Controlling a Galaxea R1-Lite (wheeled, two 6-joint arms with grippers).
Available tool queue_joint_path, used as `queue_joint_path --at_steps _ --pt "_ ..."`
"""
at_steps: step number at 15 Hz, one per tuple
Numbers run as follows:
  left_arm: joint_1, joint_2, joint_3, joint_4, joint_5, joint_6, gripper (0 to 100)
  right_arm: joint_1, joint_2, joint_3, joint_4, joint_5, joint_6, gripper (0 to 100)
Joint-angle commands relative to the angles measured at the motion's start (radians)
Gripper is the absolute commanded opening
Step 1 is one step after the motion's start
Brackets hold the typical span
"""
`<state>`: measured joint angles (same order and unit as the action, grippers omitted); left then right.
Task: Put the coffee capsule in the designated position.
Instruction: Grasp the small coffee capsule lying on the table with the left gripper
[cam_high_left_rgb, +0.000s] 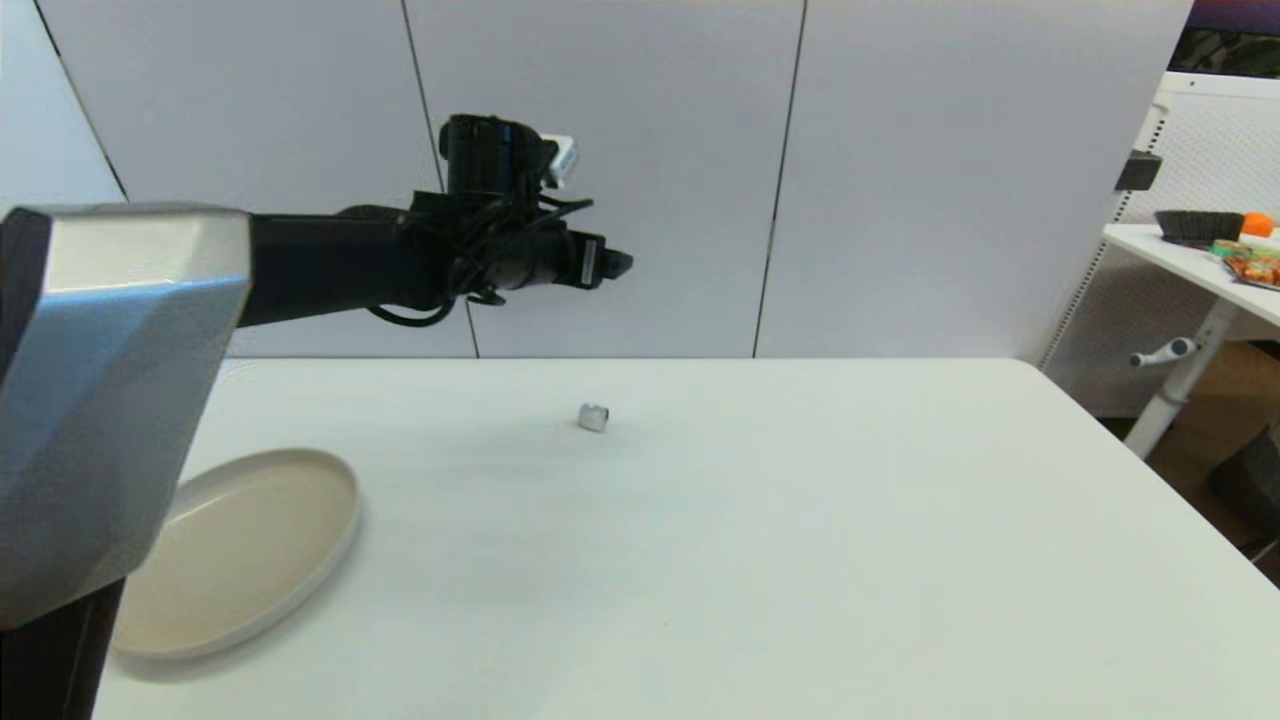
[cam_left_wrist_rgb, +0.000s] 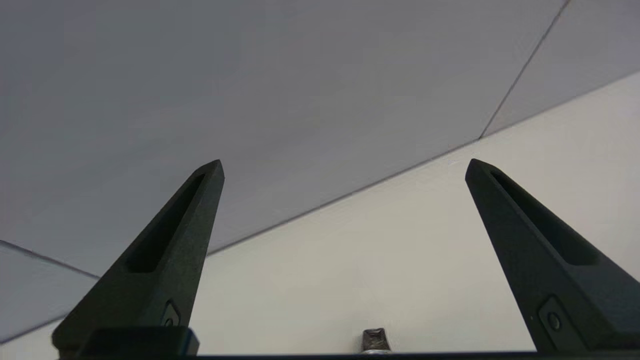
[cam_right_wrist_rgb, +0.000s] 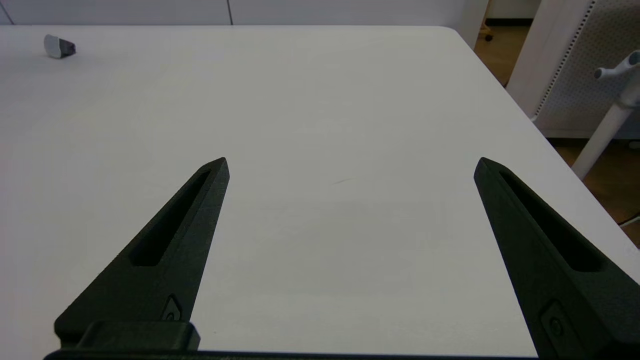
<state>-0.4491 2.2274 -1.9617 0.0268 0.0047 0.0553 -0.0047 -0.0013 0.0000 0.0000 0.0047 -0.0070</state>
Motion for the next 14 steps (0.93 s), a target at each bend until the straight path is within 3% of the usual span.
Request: queue_joint_path --at_steps 1,14 --pt "-0.017 0.083 -0.011 0.09 0.0 0.003 100 0.0 0.001 0.0 0.0 0.0 -0.001 100" --pt "-0.017 0.11 -0.011 0.397 0.0 -0.003 100 0.0 0.001 0.0 0.0 0.0 -0.001 100"
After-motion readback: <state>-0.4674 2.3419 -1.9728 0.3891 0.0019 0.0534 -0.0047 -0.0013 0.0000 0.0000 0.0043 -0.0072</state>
